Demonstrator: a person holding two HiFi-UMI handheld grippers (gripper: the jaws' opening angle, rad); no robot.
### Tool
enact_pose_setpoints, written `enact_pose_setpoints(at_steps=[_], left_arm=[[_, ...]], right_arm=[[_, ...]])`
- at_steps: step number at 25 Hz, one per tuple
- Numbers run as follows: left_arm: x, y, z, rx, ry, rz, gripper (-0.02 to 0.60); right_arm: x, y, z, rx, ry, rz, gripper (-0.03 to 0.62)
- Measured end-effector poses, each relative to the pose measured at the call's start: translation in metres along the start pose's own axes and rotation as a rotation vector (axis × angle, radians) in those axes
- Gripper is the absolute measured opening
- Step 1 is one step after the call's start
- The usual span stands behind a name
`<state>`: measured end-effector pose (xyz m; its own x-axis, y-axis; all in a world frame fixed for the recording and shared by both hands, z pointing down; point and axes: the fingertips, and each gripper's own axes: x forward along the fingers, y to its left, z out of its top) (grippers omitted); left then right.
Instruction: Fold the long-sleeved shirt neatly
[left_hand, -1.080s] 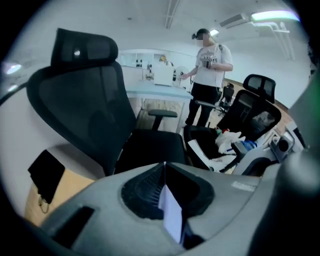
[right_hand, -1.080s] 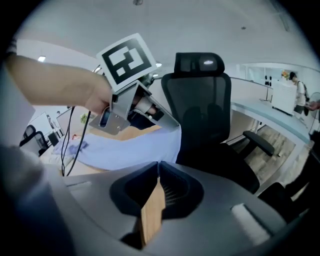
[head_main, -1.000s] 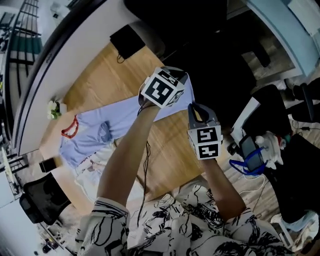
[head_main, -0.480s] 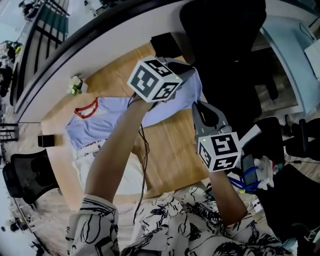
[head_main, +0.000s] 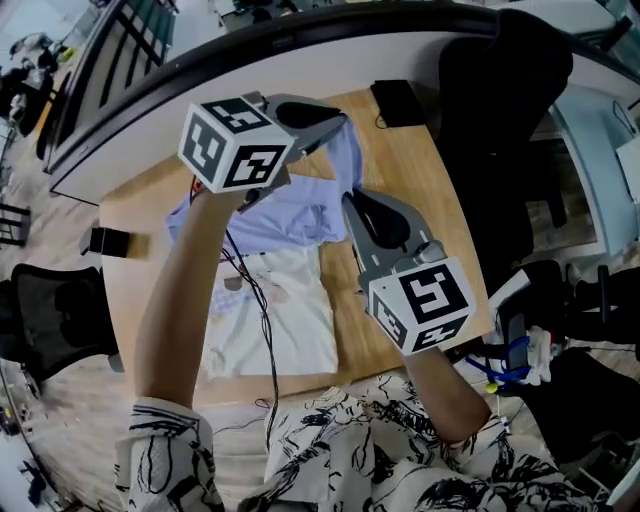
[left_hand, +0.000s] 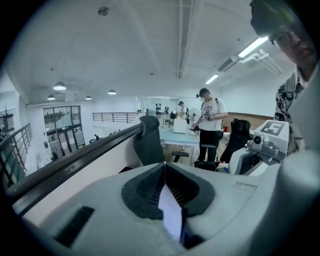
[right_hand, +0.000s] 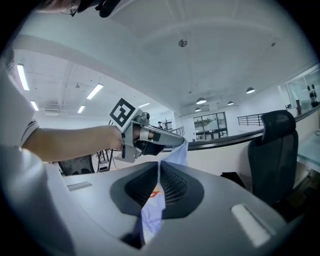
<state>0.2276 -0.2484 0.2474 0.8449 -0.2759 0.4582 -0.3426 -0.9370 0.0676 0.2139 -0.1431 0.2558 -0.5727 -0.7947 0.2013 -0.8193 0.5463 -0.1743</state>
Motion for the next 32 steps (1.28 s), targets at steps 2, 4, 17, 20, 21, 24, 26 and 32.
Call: enact_pose_setpoints(at_steps=[2, 4, 17, 20, 21, 24, 26, 32], left_arm=[[-0.045, 0.012, -0.016, 0.001, -0.016, 0.004, 0.015], [-0.086, 0.026, -0.035, 0.011, -0.015, 0.004, 0.015], [-0.211, 0.114, -0.223, 0.079, 0.118, -0.091, 0.018], [-0.213, 0.131, -0.273, 0.055, 0.160, -0.086, 0.017], [-0.214, 0.135, -0.289, 0.038, 0.167, -0.080, 0.018], [-0.219, 0.147, -0.332, 0.002, 0.193, -0.066, 0.017], [-0.223, 0.151, -0.358, -0.001, 0.225, -0.074, 0.017], [-0.231, 0.164, -0.427, -0.033, 0.310, -0.091, 0.017]], right_arm=[[0.021, 0.040, 0.001, -0.013, 0.005, 0.001, 0.025], [0.044, 0.077, -0.002, -0.023, 0.011, -0.015, 0.025], [0.194, 0.219, -0.108, -0.159, 0.161, -0.177, 0.026], [0.224, 0.235, -0.146, -0.187, 0.238, -0.161, 0.025], [0.232, 0.240, -0.158, -0.193, 0.263, -0.152, 0.026], [0.253, 0.253, -0.192, -0.201, 0.337, -0.124, 0.026], [0.263, 0.261, -0.212, -0.203, 0.386, -0.101, 0.026], [0.292, 0.283, -0.264, -0.238, 0.504, -0.023, 0.026]])
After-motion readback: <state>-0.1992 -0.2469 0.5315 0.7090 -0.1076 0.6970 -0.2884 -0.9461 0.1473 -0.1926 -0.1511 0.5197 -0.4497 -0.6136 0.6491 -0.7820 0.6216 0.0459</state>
